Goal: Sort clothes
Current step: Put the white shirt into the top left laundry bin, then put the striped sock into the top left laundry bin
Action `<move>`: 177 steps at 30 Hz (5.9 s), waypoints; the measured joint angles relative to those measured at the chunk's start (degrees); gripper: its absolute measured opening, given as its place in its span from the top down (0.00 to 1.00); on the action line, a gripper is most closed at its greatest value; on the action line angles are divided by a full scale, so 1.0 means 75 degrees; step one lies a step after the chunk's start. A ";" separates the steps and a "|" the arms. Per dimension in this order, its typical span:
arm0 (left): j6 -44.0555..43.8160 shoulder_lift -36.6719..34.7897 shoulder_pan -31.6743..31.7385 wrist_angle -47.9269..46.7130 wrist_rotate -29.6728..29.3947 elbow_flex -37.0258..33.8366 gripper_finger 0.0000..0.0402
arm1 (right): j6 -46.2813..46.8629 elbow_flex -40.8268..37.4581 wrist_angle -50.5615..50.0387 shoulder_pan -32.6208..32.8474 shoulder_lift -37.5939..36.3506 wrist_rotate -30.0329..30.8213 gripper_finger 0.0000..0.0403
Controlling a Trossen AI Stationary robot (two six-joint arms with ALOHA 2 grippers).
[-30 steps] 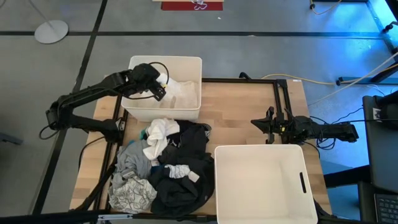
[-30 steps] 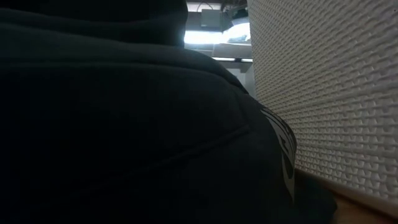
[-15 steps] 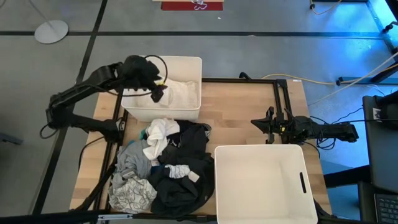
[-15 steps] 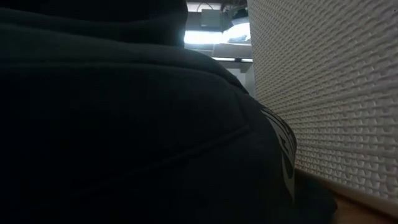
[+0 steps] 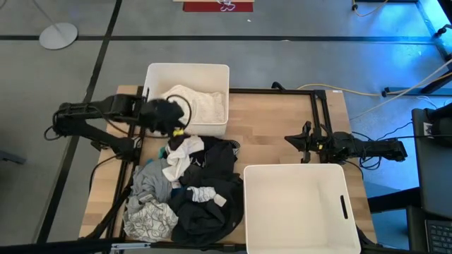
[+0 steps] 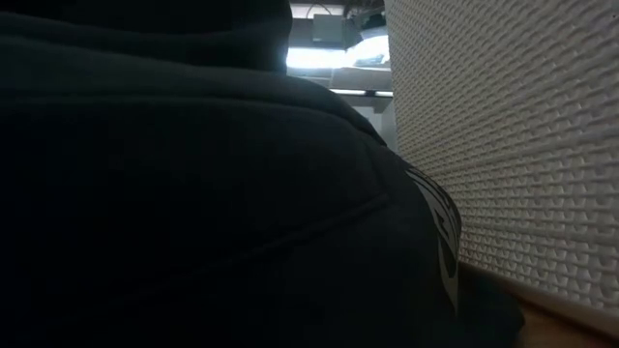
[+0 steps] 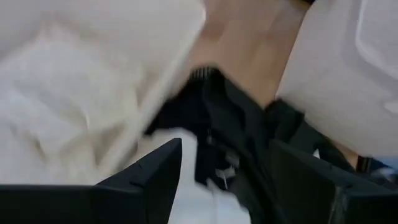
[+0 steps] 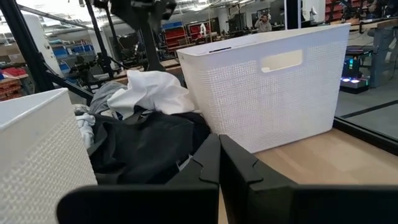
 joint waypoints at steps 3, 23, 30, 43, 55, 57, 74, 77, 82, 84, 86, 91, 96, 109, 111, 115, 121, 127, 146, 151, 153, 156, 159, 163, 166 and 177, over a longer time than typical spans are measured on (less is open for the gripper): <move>-0.0991 0.0000 -0.0409 -0.0606 -0.0193 -0.0015 0.43 | -0.0006 -0.0001 0.0000 0.0000 0.0000 0.0000 0.99; -0.3388 0.0002 -0.0998 0.0372 0.0114 -0.2224 0.43 | -0.0018 -0.0001 -0.0003 0.0000 0.0002 0.0009 0.99; -0.3270 0.0003 -0.0997 0.1480 0.0228 -0.3250 0.43 | -0.0024 0.0000 -0.0006 0.0000 0.0002 0.0009 0.99; -0.3221 0.0000 -0.0997 0.2898 0.0307 -0.4675 0.57 | -0.0024 0.0000 -0.0009 0.0000 0.0003 0.0009 0.99; -0.1954 0.0000 -0.1053 0.3468 0.0324 -0.4855 0.96 | -0.0085 0.0000 -0.0009 -0.0003 0.0003 0.0134 0.99; -0.1684 0.0000 -0.1084 0.3523 0.0321 -0.4806 0.97 | -0.0085 0.0000 -0.0009 -0.0003 0.0000 0.0132 0.99; 0.1443 0.0006 -0.1087 0.4447 -0.0742 -0.2751 0.96 | -0.0079 0.0000 -0.0006 -0.0003 0.0000 0.0131 0.99; 0.2198 0.0003 -0.1048 0.4549 -0.1594 -0.2334 0.96 | -0.0109 0.0000 -0.0006 -0.0002 0.0001 0.0129 0.99; 0.3567 0.0003 -0.0795 0.5166 -0.2678 -0.1821 0.96 | -0.0123 0.0000 -0.0003 0.0000 0.0003 0.0128 0.99; 0.4154 0.0003 -0.0655 0.5424 -0.3004 -0.1678 0.96 | -0.0123 0.0000 -0.0001 -0.0002 0.0000 0.0128 0.99; 0.4694 0.0003 -0.0483 0.5688 -0.3289 -0.1551 0.95 | -0.0123 0.0000 0.0000 0.0000 0.0003 0.0128 0.99; 0.5654 0.0000 0.0075 0.6545 -0.3844 -0.1428 0.95 | -0.0135 0.0000 0.0000 -0.0003 0.0003 0.0128 0.99; 0.6263 0.0000 0.0913 0.6999 -0.4053 -0.1428 0.95 | -0.0135 0.0000 0.0003 -0.0001 0.0002 0.0128 0.99; 0.5358 0.0000 0.3333 0.5303 -0.4051 -0.1431 0.95 | -0.0132 0.0000 0.0003 0.0000 0.0003 0.0128 0.99; 0.5086 0.0009 0.3544 0.4860 -0.4044 -0.1434 0.95 | -0.0132 0.0000 0.0006 0.0000 0.0003 0.0125 0.99; 0.4707 0.0065 0.3795 0.4129 -0.4038 -0.1437 0.95 | -0.0132 0.0000 0.0019 -0.0001 0.0000 0.0126 0.99; 0.4335 0.0263 0.3849 0.3529 -0.3945 -0.1440 0.95 | -0.0129 0.0000 0.0029 0.0000 0.0003 0.0128 0.99; 0.3917 0.0532 0.3851 0.3137 -0.3622 -0.1440 0.87 | -0.0129 -0.0001 0.0038 0.0000 0.0003 0.0128 0.99; 0.3641 0.0483 0.3748 0.2791 -0.1605 -0.1144 0.42 | 0.0017 -0.0003 0.0055 0.0000 0.0003 0.0126 0.99; 0.3926 0.0390 0.3137 0.3216 -0.1312 -0.0865 0.43 | 0.0016 -0.0003 0.0055 0.0000 0.0003 0.0131 0.99; 0.4036 0.0350 0.2813 0.3455 -0.1157 -0.0851 0.42 | 0.0014 -0.0003 0.0054 0.0000 0.0003 0.0133 0.99; 0.4201 0.0338 0.2258 0.3730 -0.0849 -0.0848 0.43 | 0.0014 -0.0003 0.0052 0.0000 0.0003 0.0134 0.99; 0.4254 0.0338 0.1650 0.3873 -0.0760 -0.0848 0.44 | 0.0014 -0.0003 0.0051 0.0000 0.0000 0.0136 0.99; 0.4141 0.0338 0.0845 0.3862 -0.0760 -0.0848 0.44 | 0.0014 -0.0003 0.0050 0.0000 0.0003 0.0137 0.99; 0.3810 0.0338 0.0266 0.3859 -0.0760 -0.0848 0.44 | 0.0014 -0.0003 0.0050 0.0000 0.0003 0.0140 0.99; 0.2693 0.0939 -0.1492 0.3778 -0.0769 -0.0848 0.44 | 0.0011 -0.0003 0.0044 0.0000 0.0001 0.0152 0.99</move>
